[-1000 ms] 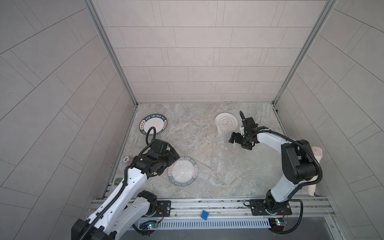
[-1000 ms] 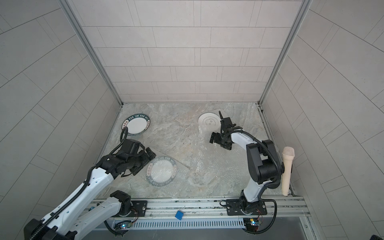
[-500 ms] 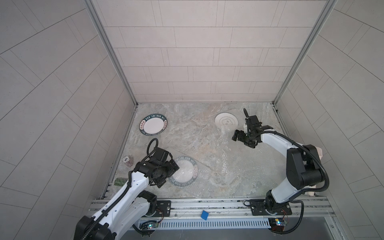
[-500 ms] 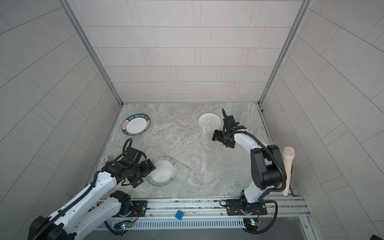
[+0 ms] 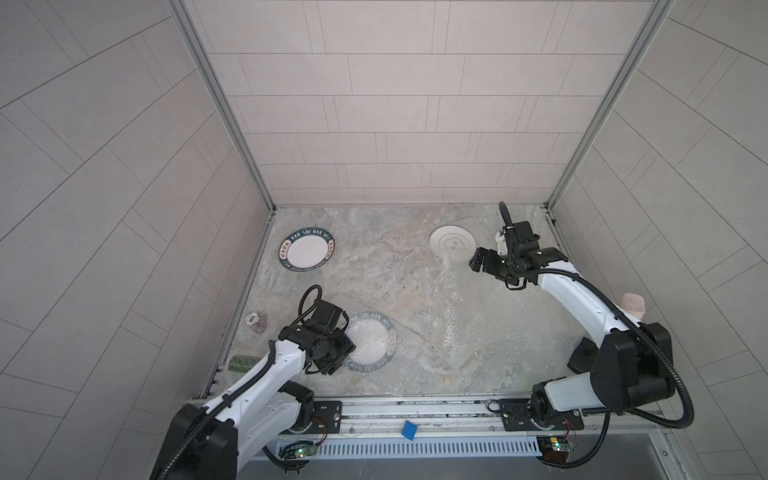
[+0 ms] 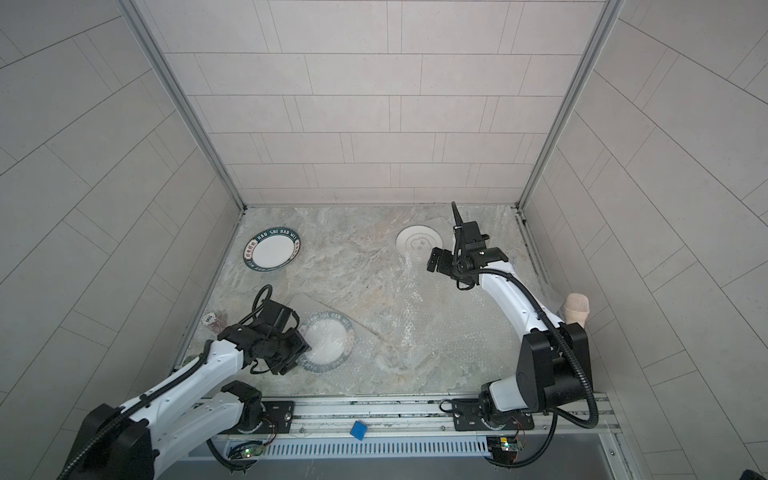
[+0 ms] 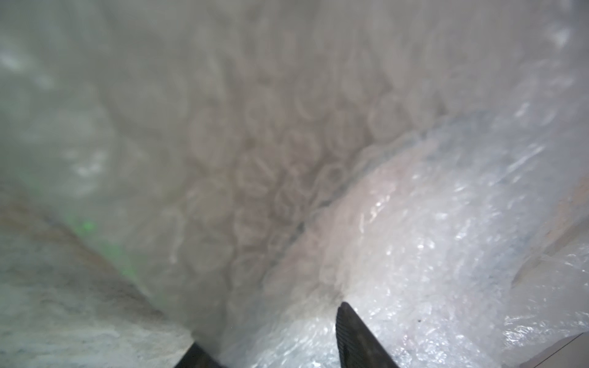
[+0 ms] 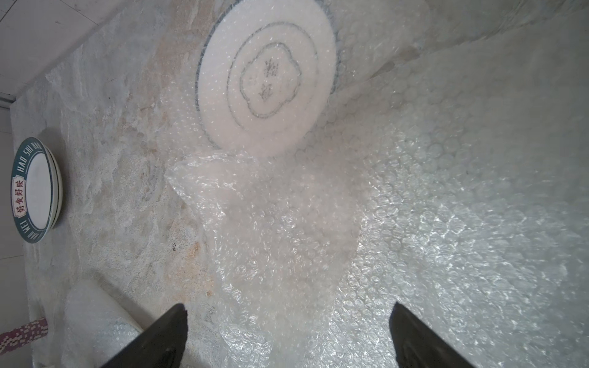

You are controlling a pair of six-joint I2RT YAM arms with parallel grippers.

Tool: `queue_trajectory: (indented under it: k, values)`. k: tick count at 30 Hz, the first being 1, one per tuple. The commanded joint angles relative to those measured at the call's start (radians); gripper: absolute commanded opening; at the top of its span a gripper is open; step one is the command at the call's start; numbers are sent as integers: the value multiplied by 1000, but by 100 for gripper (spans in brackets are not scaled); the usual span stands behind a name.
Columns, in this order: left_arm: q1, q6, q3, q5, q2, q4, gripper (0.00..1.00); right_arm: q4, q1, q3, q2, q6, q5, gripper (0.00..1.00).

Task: Unpack dinner plates from bubble wrap
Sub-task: Move the bubble wrap to the center of the board, then unwrap the bubble wrap at the center of the board.

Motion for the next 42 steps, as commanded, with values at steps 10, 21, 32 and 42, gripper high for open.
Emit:
queue_trajectory:
  k: [10, 21, 32, 42]
  values:
    - [5, 151, 293, -44, 475, 273, 47, -37, 124, 15, -31, -51, -3, 100]
    - [40, 296, 620, -1, 748, 271, 48, -81, 320, 57, 8, -63, 94, 100]
    - [-81, 344, 435, 144, 471, 239, 26, -68, 522, 155, 226, -48, 105, 90]
    - [-87, 141, 293, 224, 683, 646, 3, -9, 632, 197, 378, 8, 98, 80]
